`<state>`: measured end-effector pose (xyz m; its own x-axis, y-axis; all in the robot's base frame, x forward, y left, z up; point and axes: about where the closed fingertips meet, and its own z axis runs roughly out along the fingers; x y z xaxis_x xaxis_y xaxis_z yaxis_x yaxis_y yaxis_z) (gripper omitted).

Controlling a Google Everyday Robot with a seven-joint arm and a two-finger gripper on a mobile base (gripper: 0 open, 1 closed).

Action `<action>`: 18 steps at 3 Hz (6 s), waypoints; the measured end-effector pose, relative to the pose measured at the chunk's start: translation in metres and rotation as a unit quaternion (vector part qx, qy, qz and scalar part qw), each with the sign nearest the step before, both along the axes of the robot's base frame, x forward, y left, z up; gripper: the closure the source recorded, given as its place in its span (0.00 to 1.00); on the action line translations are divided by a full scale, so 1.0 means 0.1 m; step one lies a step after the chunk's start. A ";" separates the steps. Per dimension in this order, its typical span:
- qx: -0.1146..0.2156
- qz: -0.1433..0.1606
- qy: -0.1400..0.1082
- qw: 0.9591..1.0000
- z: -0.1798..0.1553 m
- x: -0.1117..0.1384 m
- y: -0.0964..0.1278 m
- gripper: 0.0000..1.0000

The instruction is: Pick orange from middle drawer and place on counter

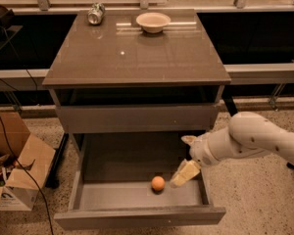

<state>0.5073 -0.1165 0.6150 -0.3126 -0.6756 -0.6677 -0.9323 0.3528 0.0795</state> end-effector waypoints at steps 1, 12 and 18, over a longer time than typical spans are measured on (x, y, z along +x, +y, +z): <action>-0.003 -0.017 0.015 1.000 -0.43 0.12 0.15 0.00; 0.080 -0.019 -0.048 0.995 0.12 0.15 0.15 1.00; 0.024 0.008 -0.130 0.991 2.43 2.18 -0.27 1.00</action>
Offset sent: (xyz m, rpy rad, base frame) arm 0.0417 0.0457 -0.1551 -0.0047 0.1173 -0.1144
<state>0.7253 -0.1435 0.8581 -0.1164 -0.6448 -0.7555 -0.9288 0.3400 -0.1471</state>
